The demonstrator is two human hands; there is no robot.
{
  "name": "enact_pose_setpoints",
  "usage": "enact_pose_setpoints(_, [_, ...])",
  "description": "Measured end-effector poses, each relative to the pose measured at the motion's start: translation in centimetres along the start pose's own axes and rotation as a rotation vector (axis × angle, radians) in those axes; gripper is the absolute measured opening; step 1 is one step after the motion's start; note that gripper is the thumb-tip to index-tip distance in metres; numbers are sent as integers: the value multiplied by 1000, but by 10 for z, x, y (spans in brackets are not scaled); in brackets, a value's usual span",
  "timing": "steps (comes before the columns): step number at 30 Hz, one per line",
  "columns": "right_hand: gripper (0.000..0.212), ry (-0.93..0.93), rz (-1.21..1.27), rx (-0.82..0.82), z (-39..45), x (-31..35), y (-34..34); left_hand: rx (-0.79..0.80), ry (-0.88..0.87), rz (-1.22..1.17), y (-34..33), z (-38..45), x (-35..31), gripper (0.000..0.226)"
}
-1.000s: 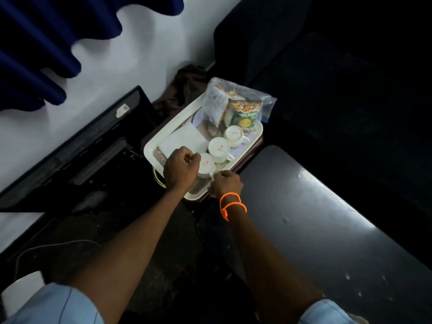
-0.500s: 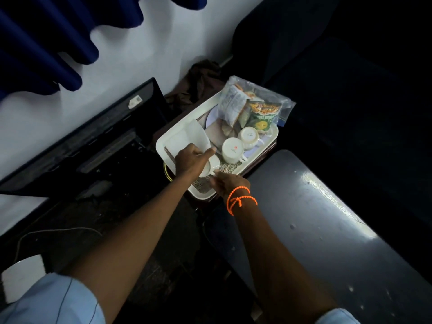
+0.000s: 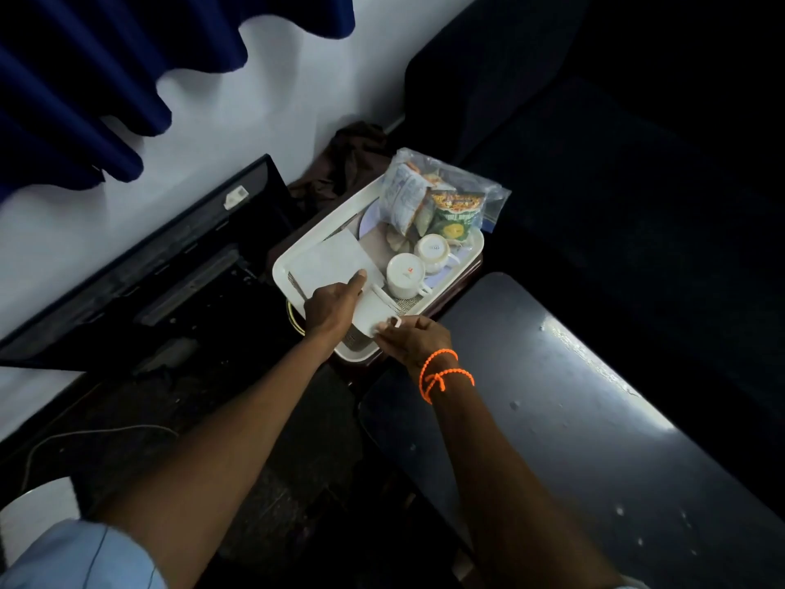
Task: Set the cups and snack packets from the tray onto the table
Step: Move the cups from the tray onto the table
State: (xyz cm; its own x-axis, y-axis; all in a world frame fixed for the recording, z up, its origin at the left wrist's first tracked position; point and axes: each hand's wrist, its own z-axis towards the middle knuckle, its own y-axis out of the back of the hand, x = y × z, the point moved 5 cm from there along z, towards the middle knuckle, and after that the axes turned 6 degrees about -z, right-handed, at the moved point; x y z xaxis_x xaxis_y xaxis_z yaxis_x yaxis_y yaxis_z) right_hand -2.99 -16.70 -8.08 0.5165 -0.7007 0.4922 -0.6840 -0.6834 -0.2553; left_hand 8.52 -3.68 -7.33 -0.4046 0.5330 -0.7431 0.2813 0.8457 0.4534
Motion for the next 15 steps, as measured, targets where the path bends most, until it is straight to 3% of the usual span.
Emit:
enact_pose_setpoints(4, [22,171,-291,-124,-10,0,32,3,-24,16,-18,-19,-15,58])
enact_pose_setpoints(7, [23,291,-456,-178,-22,3,60,15,-44,-27,-40,-37,-28,45])
enact_pose_setpoints(11, [22,334,-451,-229,-38,4,106,130,-105,-12,-82,-65,-45,34])
enact_pose_setpoints(15, [18,296,-263,-270,-56,-8,168,286,-130,14,-135,-98,-50,34])
